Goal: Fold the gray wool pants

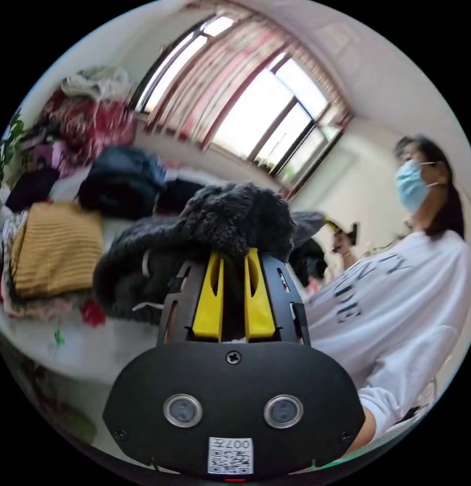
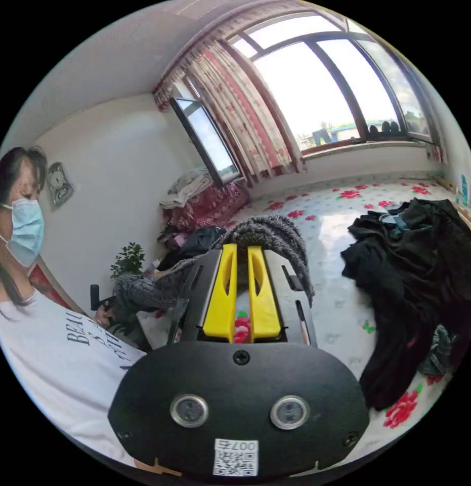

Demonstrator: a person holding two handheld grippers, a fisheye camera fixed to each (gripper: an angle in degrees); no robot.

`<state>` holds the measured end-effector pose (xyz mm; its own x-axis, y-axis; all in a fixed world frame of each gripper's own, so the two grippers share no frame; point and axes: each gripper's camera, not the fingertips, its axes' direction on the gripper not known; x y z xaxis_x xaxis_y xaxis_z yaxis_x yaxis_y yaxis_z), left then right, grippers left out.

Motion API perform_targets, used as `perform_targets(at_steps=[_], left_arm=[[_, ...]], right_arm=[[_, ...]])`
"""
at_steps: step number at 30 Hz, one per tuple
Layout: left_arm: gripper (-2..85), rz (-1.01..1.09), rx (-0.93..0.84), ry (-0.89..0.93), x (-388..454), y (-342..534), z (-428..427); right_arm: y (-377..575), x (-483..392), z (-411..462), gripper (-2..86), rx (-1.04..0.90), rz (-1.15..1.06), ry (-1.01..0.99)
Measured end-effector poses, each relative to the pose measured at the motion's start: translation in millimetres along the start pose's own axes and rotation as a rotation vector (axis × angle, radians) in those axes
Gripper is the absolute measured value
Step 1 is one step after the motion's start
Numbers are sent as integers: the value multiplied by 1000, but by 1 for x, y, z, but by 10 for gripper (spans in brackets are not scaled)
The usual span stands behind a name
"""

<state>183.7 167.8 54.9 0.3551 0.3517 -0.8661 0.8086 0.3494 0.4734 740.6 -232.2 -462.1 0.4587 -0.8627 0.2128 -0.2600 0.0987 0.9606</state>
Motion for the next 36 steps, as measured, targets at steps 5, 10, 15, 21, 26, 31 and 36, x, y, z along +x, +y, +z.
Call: perform_targets(at_steps=[5, 10, 15, 21, 26, 31, 36], left_arm=[[87, -228, -581, -278, -20, 118, 127], [91, -421, -416, -270, -13, 173, 121], [106, -516, -333, -235, -9, 195, 145], [30, -502, -627, -473, -7, 219, 264], [-5, -425, -581, -570, -12, 181, 252], [-7, -435, -415, -608, -18, 139, 184], [-6, -427, -304, -621, -7, 120, 140]], right_arm=[[94, 32, 23, 62, -448, 135, 364], [221, 104, 49, 77, -598, 343, 455], [270, 154, 27, 90, -491, 493, 487], [281, 201, 6, 100, -390, 558, 593], [289, 253, 52, 67, -482, 607, 525], [234, 230, 67, 23, -464, 450, 448], [109, 124, -10, 20, -423, 120, 333]])
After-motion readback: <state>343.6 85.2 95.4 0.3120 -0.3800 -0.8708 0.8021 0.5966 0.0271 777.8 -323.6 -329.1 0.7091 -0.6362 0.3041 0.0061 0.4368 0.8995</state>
